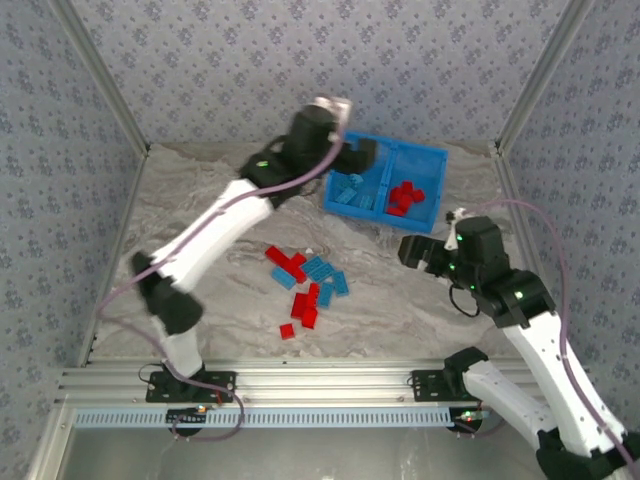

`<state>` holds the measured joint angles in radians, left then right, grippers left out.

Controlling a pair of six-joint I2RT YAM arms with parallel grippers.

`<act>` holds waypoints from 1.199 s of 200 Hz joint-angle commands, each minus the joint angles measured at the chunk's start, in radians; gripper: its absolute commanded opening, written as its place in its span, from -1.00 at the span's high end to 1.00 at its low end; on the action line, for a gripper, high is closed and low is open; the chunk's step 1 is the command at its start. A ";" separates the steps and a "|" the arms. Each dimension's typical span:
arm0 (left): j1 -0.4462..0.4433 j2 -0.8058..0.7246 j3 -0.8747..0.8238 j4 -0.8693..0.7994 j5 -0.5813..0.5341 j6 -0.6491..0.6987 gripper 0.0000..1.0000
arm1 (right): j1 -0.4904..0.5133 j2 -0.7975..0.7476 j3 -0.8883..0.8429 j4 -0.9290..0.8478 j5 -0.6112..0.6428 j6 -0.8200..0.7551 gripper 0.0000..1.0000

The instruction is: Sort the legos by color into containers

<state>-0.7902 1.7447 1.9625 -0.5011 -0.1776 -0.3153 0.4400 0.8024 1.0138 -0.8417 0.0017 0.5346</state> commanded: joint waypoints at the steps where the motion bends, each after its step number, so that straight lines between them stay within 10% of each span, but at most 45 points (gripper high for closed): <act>1: 0.051 -0.192 -0.231 -0.001 -0.013 0.014 -0.84 | 0.114 0.095 -0.022 0.045 -0.015 -0.031 -0.99; 90: 0.083 -0.713 -0.831 -0.172 -0.076 -0.014 -0.97 | 0.381 0.593 -0.133 0.303 0.017 -0.032 -0.82; 240: 0.085 -0.699 -0.865 -0.196 -0.096 -0.026 -0.98 | 0.389 0.928 -0.041 0.416 0.025 -0.074 -0.07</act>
<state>-0.7029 1.0435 1.0782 -0.6849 -0.2554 -0.3347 0.8227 1.6890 0.9504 -0.4484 0.0166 0.4541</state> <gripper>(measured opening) 0.993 0.589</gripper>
